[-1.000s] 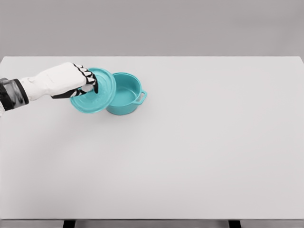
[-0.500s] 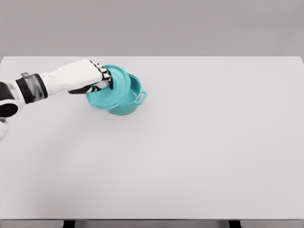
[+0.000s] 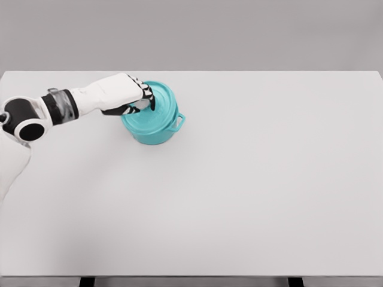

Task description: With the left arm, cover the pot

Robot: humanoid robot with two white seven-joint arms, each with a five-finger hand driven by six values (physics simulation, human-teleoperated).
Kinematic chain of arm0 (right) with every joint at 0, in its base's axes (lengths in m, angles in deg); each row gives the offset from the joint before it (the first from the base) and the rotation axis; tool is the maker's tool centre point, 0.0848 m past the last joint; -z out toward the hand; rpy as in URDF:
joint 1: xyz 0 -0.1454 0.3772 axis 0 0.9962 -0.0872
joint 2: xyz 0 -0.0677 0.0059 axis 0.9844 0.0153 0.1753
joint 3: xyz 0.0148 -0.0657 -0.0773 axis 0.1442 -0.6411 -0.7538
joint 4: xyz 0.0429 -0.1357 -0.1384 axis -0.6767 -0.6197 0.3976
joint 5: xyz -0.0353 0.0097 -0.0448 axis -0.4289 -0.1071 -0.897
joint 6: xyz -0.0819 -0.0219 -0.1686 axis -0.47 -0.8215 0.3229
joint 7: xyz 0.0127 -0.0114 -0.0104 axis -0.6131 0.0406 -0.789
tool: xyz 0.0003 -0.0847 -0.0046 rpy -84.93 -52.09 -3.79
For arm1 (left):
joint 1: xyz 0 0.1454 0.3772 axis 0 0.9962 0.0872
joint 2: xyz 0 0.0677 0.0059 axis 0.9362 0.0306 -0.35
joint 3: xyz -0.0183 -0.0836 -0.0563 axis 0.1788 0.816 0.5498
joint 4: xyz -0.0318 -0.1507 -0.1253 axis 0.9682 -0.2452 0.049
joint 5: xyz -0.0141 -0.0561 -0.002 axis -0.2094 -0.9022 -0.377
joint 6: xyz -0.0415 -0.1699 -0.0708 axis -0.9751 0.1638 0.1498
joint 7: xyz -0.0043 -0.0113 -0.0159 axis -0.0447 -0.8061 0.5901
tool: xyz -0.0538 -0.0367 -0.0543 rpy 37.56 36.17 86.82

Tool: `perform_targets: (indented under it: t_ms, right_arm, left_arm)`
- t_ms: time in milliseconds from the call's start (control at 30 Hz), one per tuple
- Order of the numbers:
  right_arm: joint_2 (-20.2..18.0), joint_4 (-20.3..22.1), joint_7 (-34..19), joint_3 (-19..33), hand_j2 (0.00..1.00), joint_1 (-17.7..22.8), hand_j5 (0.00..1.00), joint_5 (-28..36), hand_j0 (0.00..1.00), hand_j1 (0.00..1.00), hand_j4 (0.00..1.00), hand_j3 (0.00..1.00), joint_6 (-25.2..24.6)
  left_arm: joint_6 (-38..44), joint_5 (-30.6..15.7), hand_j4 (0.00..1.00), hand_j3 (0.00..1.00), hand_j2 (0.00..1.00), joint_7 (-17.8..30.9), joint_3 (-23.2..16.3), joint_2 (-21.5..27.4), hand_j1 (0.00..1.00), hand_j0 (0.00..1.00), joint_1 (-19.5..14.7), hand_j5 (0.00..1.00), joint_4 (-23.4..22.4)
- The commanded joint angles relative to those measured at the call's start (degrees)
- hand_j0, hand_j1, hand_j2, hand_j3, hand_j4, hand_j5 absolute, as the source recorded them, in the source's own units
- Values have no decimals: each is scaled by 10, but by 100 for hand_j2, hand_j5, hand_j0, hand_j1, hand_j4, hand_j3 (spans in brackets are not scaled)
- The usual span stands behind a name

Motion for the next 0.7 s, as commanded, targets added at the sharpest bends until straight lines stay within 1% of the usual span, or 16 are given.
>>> perform_targets:
  t_ms: [0,67,167,433,667]
  right_arm:
    - [0,0,0,0,100,0,100,0,100,100,100,100,0]
    - [0,0,0,0,100,0,100,0,100,100,100,100,0]
    - [0,0,0,0,100,0,100,0,100,100,100,100,0]
    - [0,0,0,0,100,0,100,0,100,100,100,100,0]
    - [0,0,0,0,100,0,100,0,100,100,100,100,0]
  left_arm:
    - [1,3,50,50,50,0,0,-8,50,50,0,50,-13]
    - [1,11,50,50,50,0,-4,-15,50,50,-7,50,-23]
    - [1,11,50,50,50,0,-16,-20,50,50,-22,50,-42]
    - [1,11,51,51,51,0,-17,-26,51,51,-22,51,-45]
    - [1,11,55,55,55,0,-17,-25,55,55,-22,55,-52]
